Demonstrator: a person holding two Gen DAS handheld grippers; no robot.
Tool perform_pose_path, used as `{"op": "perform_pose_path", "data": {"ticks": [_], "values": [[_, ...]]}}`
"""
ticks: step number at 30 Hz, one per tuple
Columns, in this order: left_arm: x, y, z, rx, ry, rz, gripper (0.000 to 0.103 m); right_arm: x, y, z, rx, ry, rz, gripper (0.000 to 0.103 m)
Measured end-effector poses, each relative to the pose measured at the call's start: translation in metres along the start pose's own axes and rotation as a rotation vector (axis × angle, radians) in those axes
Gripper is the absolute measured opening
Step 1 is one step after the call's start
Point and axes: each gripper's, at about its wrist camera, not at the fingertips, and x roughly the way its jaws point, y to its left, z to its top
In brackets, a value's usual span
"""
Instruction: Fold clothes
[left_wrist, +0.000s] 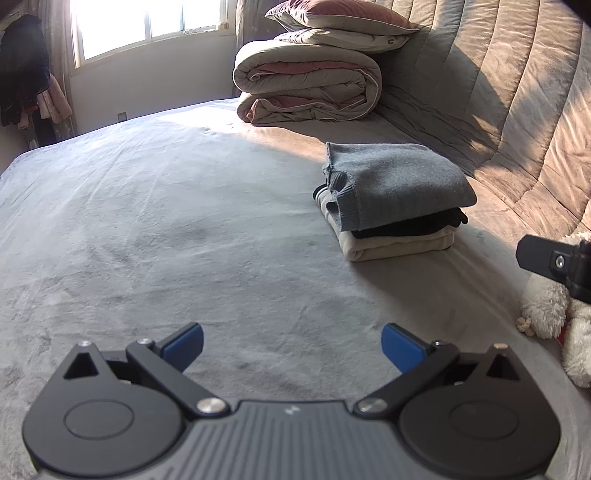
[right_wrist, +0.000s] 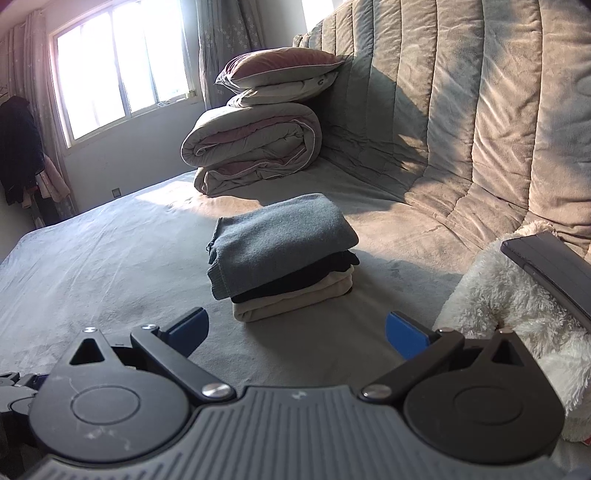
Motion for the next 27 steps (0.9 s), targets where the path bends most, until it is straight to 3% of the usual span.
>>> {"op": "perform_pose_path", "data": {"ticks": [27], "values": [[-0.0043,-0.0080,-0.0033,0.010,0.003,0.077,0.103,-0.0037,0.0002,-0.0006,-0.066,0.008,0.001,0.103]]}}
